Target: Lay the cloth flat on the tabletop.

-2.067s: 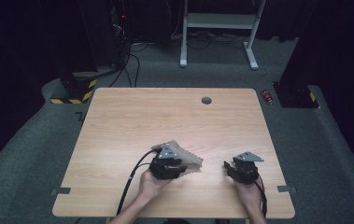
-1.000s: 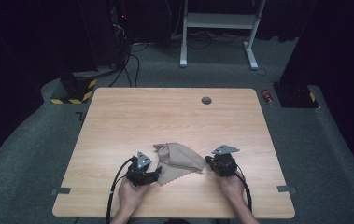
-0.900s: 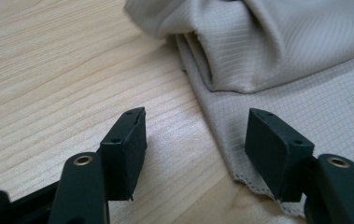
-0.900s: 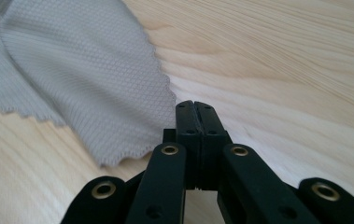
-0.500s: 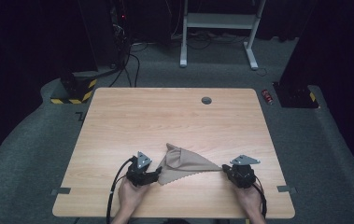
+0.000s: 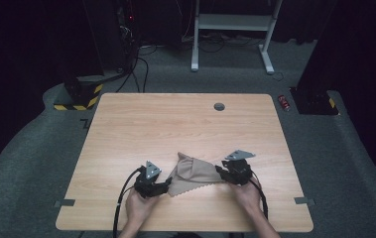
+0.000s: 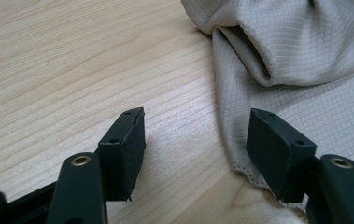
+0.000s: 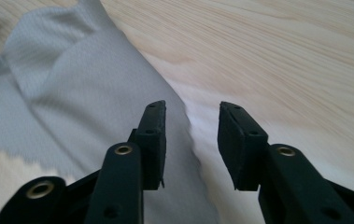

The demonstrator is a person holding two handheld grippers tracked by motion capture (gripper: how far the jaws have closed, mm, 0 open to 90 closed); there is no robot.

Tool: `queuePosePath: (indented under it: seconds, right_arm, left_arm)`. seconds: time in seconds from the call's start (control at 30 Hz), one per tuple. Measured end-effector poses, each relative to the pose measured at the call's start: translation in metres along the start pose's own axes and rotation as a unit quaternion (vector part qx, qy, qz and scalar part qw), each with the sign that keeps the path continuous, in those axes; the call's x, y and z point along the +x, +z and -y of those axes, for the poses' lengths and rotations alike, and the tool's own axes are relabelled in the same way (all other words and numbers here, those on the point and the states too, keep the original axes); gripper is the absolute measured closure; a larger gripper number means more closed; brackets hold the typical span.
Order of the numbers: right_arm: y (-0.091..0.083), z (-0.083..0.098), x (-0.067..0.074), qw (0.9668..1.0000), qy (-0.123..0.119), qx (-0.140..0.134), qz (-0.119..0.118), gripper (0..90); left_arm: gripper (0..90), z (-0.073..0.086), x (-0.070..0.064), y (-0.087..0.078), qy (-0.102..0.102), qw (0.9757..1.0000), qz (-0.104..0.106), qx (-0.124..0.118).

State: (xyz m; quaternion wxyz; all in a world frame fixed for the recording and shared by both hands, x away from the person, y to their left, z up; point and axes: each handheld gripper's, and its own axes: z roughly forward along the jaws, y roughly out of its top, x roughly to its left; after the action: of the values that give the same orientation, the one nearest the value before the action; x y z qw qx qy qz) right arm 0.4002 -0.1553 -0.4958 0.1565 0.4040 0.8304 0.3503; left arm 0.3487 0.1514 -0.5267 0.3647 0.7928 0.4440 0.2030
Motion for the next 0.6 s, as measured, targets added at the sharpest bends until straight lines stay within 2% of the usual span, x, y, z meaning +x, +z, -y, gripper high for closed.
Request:
queuePosePath:
  seconds: [0.1, 0.2, 0.23, 0.3, 0.43, 0.6]
  right_arm:
    - [0.026, -0.017, 0.007, 0.9998, -0.004, 0.018, -0.011, 57.7]
    - [0.036, -0.021, 0.009, 0.9995, -0.007, 0.028, -0.011, 59.0]
    - [0.043, -0.021, 0.012, 0.9988, -0.025, 0.041, -0.008, 72.8]
    - [0.042, -0.021, 0.014, 0.9983, -0.038, 0.042, -0.013, 87.0]
    - [0.038, -0.021, 0.015, 0.9975, -0.055, 0.044, -0.002, 89.8]
    - [0.022, -0.021, 0.007, 0.9990, -0.042, 0.018, 0.004, 89.9]
  left_arm:
    - [37.2, 0.000, 0.000, 0.000, -0.001, 1.0000, -0.001, 0.000]
    - [37.1, 0.000, 0.000, 0.000, 0.000, 1.0000, -0.001, 0.000]
    - [37.1, 0.000, 0.000, 0.000, 0.003, 1.0000, -0.003, 0.000]
    - [37.0, 0.000, 0.000, 0.000, 0.000, 1.0000, -0.001, 0.000]
    - [37.1, 0.000, 0.000, 0.000, 0.001, 1.0000, -0.002, 0.001]
    - [37.0, 0.000, 0.000, 0.000, 0.000, 1.0000, -0.003, 0.000]
